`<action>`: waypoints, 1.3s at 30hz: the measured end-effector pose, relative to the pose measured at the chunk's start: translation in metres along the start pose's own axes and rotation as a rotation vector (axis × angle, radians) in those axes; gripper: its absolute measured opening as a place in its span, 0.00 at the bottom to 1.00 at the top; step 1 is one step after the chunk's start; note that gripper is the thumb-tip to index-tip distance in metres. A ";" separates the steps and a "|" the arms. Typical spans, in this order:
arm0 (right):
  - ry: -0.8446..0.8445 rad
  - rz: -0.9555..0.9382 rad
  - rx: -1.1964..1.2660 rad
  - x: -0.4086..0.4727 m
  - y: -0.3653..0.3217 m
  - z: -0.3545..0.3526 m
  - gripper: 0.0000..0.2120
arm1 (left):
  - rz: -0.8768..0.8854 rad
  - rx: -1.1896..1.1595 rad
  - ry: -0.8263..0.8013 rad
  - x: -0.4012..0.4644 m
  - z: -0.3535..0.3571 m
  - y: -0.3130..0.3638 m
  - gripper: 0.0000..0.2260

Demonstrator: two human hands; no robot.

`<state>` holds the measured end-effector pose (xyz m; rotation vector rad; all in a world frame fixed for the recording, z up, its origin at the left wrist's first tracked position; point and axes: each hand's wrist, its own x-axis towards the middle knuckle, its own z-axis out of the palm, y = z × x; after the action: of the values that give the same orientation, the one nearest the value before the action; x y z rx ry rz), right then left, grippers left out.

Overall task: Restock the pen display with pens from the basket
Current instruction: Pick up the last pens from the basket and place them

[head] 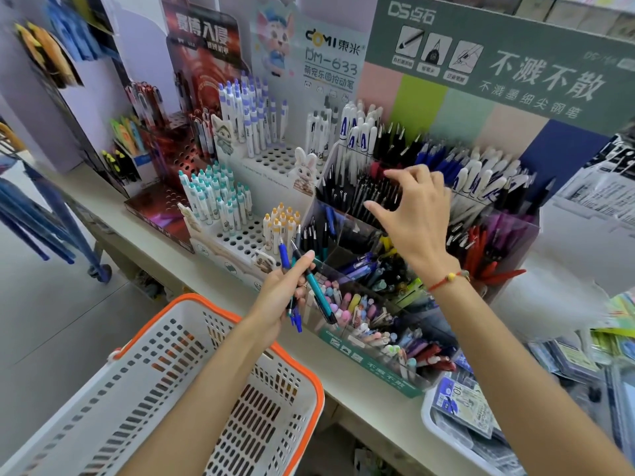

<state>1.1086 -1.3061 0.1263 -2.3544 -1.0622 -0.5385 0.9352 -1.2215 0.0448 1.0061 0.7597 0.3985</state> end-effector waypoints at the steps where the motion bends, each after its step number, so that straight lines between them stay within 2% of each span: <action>1: -0.006 -0.051 0.080 -0.008 -0.010 -0.003 0.19 | 0.016 0.004 0.010 -0.001 0.000 0.001 0.12; 2: -0.136 -0.083 0.155 -0.017 -0.021 -0.004 0.16 | 0.032 0.008 0.016 -0.001 0.000 0.001 0.12; 3: -0.394 -0.084 0.199 -0.027 -0.030 -0.002 0.16 | 0.049 0.009 0.017 -0.002 0.001 0.001 0.12; 4: -0.699 -0.061 0.213 -0.036 -0.038 0.003 0.19 | 0.064 0.005 0.014 -0.003 0.002 0.002 0.11; 5: -0.928 -0.047 0.229 -0.043 -0.043 0.009 0.22 | 0.073 -0.002 0.012 -0.004 0.004 0.003 0.11; 6: -1.040 -0.048 0.244 -0.049 -0.045 0.017 0.25 | 0.081 -0.001 0.016 -0.004 0.004 0.003 0.11; 7: -1.061 -0.051 0.269 -0.052 -0.045 0.022 0.24 | 0.089 0.013 0.023 -0.004 0.004 0.004 0.12; 9: -0.998 -0.018 0.319 -0.053 -0.041 0.029 0.15 | 0.087 0.098 0.076 -0.002 0.002 0.004 0.15; 11: -0.813 0.070 0.377 -0.049 -0.034 0.035 0.05 | 0.066 0.191 0.142 0.000 -0.002 0.004 0.25; 13: -0.535 0.161 0.415 -0.045 -0.027 0.048 0.08 | 0.063 0.182 0.161 0.001 -0.007 0.003 0.39; 14: -0.419 0.192 0.414 -0.042 -0.025 0.055 0.08 | 0.068 0.132 0.144 0.002 -0.009 0.003 0.38; 15: -0.340 0.210 0.396 -0.039 -0.024 0.063 0.08 | 0.062 0.063 0.136 0.003 -0.011 0.001 0.31; 17: -0.265 0.248 0.344 -0.037 -0.026 0.075 0.09 | 0.015 -0.087 0.146 0.004 -0.018 0.000 0.19; 20: -0.327 0.232 0.205 -0.040 -0.032 0.090 0.15 | -0.014 -0.139 0.144 0.006 -0.031 -0.007 0.12; 22: -0.442 0.148 0.051 -0.041 -0.036 0.097 0.13 | -0.019 -0.112 0.141 0.004 -0.035 -0.009 0.11; 25: -0.563 0.151 0.066 -0.033 -0.036 0.098 0.13 | -0.010 -0.057 0.139 0.001 -0.038 -0.009 0.11; 29: -0.438 0.200 0.132 -0.026 -0.032 0.092 0.12 | -0.008 -0.017 0.114 0.001 -0.039 -0.010 0.11; 33: -0.585 0.149 -0.028 -0.034 -0.035 0.089 0.08 | -0.042 -0.030 0.098 0.003 -0.031 -0.010 0.11; 35: -0.526 0.140 0.019 -0.035 -0.036 0.082 0.12 | -0.055 -0.044 0.083 0.006 -0.030 -0.010 0.11; 37: -0.370 0.154 0.174 -0.041 -0.042 0.069 0.14 | -0.067 -0.044 0.047 0.007 -0.028 -0.011 0.10; 38: -0.366 0.178 0.262 -0.043 -0.046 0.061 0.14 | -0.070 -0.037 0.018 0.007 -0.025 -0.011 0.10; 39: -0.443 0.206 0.355 -0.044 -0.050 0.057 0.15 | -0.068 -0.009 -0.006 0.007 -0.022 -0.011 0.10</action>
<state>1.0513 -1.2698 0.0715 -2.2675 -0.9795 0.2440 0.9235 -1.2095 0.0257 0.9702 0.7843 0.3395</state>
